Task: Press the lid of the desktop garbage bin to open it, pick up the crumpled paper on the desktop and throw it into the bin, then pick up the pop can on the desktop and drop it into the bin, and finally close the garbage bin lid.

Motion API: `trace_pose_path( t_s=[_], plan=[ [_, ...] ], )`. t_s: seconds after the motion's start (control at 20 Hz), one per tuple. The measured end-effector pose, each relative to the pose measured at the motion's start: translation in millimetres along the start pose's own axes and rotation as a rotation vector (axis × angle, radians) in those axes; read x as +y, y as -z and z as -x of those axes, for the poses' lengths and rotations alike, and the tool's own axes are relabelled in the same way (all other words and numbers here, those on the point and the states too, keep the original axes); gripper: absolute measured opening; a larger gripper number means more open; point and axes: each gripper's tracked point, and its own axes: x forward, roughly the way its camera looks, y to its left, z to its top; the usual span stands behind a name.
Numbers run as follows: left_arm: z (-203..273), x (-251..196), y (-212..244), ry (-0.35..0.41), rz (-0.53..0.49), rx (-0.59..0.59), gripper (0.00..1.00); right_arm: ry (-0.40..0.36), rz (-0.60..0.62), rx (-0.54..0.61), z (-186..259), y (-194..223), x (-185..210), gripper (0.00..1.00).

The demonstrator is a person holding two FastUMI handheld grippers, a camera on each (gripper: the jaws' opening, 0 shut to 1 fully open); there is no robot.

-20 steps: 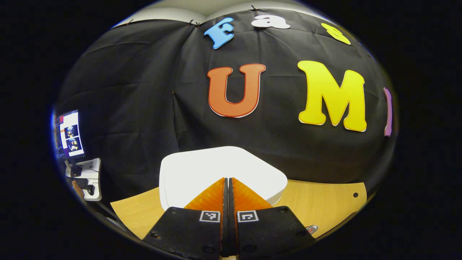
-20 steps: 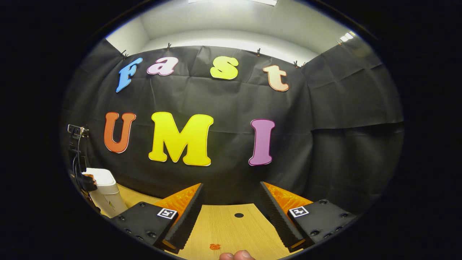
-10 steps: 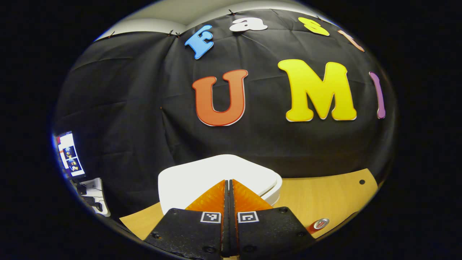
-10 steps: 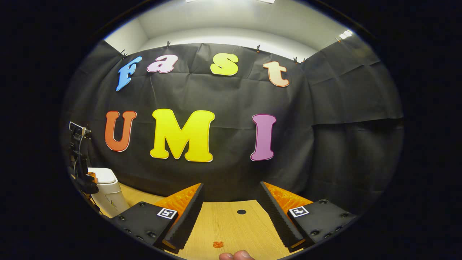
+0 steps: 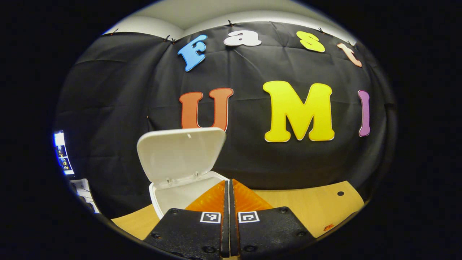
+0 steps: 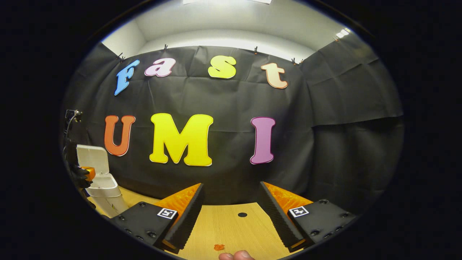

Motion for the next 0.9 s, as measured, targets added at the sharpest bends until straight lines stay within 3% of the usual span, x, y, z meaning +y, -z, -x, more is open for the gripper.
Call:
trace_pose_path(
  t_s=[0.25,0.3,0.4,0.45,0.5,0.65,0.9],
  plan=[
    [20.6,-32.5,-11.0,0.132,0.055,-0.025,0.07,-0.003,0.007,0.005,3.3,9.0,-8.4,0.96],
    [25.1,-36.6,-15.6,0.148,0.057,-0.038,0.24,-0.007,0.018,0.005,3.3,11.1,-10.0,0.96],
    [31.4,-45.7,-22.8,0.178,0.047,-0.064,0.41,-0.002,0.022,0.011,3.7,14.5,-16.2,0.96],
    [33.7,-52.0,-24.7,0.202,0.045,-0.071,0.34,0.007,0.011,0.015,3.8,15.9,-19.9,0.96],
    [37.3,-60.3,-24.7,0.224,0.041,-0.067,0.53,0.015,0.007,0.016,3.8,17.0,-23.4,0.96],
    [51.2,-85.8,-21.1,0.303,0.029,-0.056,0.98,0.016,0.022,0.029,4.3,25.8,-28.0,0.96],
    [70.2,-103.9,-14.6,0.349,0.014,-0.053,1.0,-0.053,0.04,0.1,11.3,52.1,-23.5,0.96]
  ],
)
